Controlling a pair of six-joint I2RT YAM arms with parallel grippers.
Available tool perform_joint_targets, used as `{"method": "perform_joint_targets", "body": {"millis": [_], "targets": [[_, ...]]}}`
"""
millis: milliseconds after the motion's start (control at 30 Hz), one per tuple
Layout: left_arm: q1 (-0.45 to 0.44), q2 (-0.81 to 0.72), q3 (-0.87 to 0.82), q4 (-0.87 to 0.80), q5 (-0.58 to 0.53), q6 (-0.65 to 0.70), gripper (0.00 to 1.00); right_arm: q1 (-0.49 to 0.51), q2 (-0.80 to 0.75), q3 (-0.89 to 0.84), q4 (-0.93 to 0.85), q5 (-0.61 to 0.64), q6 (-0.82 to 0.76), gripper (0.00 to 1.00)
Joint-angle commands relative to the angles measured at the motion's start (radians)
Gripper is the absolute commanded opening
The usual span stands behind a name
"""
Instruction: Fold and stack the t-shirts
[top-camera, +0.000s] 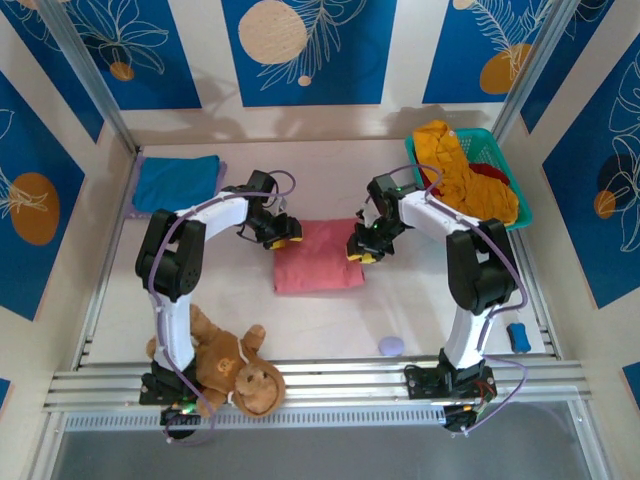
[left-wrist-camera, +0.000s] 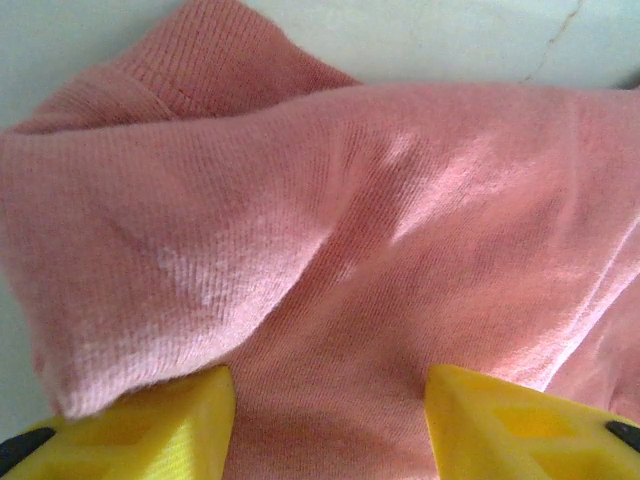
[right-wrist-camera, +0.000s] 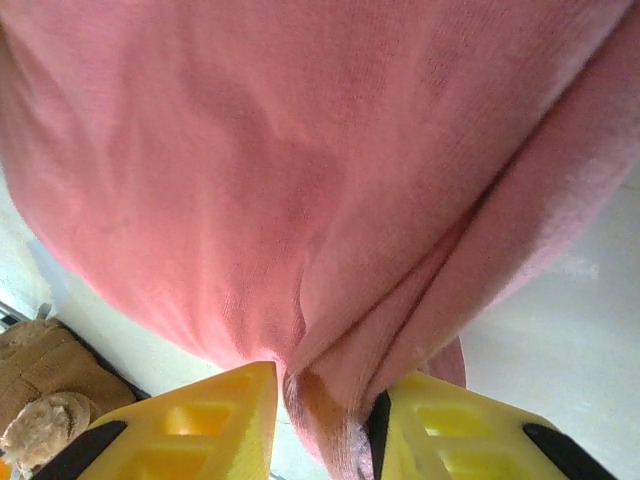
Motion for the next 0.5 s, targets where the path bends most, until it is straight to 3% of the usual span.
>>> {"method": "perform_joint_targets", "body": {"millis": [0,100,267,467], "targets": [[0.005,-0.016,-0.020,-0.034,-0.013,0.011,0.54,-0.008,0.024,-0.002,0.011,-0.059,0.004,0.33],[0.005,-0.014,-0.022,-0.034,-0.011,0.010,0.54,-0.025,0.042,-0.011,0.035,-0.092,0.013,0.33],[0.005,-0.016,-0.031,-0.035,-0.017,0.014,0.54,-0.044,0.007,-0.066,0.140,-0.246,0.029,0.08],[0.005,-0.011,-0.042,-0.032,-0.020,0.016,0.54,-0.073,-0.074,-0.136,0.227,-0.407,0.078,0.02]]}}
